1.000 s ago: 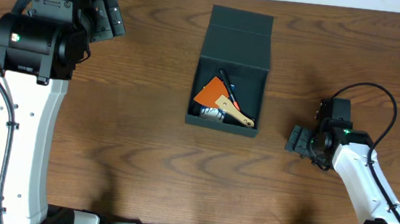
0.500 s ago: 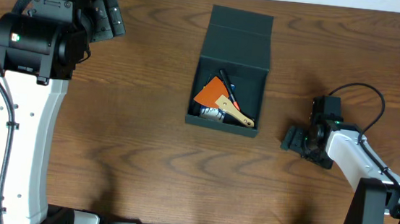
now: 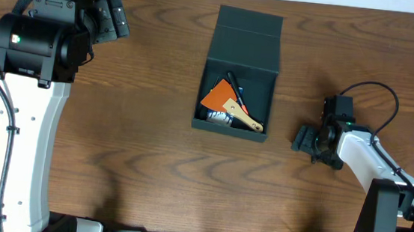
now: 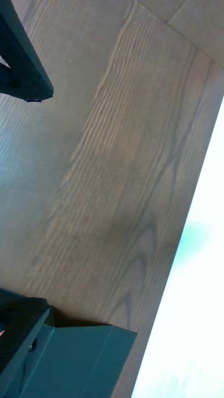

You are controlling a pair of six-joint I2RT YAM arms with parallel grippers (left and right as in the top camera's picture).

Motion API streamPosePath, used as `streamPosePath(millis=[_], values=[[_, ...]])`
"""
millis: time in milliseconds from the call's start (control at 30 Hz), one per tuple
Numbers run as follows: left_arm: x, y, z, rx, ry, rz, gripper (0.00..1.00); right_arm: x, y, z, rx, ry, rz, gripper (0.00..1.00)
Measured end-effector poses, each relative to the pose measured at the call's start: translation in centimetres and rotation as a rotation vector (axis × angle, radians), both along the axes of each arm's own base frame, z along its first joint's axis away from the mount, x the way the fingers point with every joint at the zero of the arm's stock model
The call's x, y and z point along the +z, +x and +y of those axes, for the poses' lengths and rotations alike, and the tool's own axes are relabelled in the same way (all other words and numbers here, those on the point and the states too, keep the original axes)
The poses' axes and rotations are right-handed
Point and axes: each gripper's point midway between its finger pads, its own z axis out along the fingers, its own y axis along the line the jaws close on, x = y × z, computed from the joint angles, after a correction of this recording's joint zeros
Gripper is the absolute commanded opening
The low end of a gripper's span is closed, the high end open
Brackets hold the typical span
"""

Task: Pack container
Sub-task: 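Close the right gripper on the pliers handles and lift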

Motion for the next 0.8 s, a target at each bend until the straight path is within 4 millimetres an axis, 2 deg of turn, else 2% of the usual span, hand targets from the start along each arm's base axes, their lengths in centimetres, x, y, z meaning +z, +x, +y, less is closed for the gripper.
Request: streamPosePath(millis=[300,533,800], values=[[0.0,0.0,0.0,0.0,0.0,0.0,0.99,0.5,0.2,-1.0,-0.032,-0.009,0.0,0.82],[0.0,0.0,0.0,0.0,0.0,0.0,0.99,0.5,-0.4,-1.7,-0.051,-0.024,0.023,0.8],[0.0,0.0,0.0,0.0,0.0,0.0,0.99,0.0,-0.5,-2.1,-0.064,-0.029,0.049,0.81]])
